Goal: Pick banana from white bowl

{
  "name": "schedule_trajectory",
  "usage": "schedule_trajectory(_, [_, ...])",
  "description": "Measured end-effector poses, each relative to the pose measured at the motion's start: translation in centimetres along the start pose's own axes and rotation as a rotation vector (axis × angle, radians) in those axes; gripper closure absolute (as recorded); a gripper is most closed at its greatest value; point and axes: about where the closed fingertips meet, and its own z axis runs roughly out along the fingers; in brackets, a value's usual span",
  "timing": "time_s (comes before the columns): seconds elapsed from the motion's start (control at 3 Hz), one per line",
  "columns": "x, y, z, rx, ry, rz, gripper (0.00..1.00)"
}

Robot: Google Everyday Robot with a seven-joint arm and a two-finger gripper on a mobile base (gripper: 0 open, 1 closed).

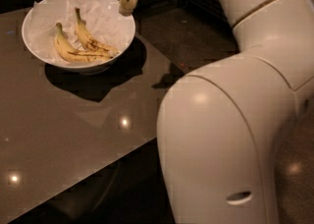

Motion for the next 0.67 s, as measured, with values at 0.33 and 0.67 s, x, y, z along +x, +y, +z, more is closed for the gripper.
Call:
schedule_trajectory(0.33, [-1.1,-0.4,2.4,-0.029,-0.002,-0.010,0.00])
schedule_trajectory(0.67, [-0.9,-0.6,4.3,-0.060,-0.003,0.017,0.14])
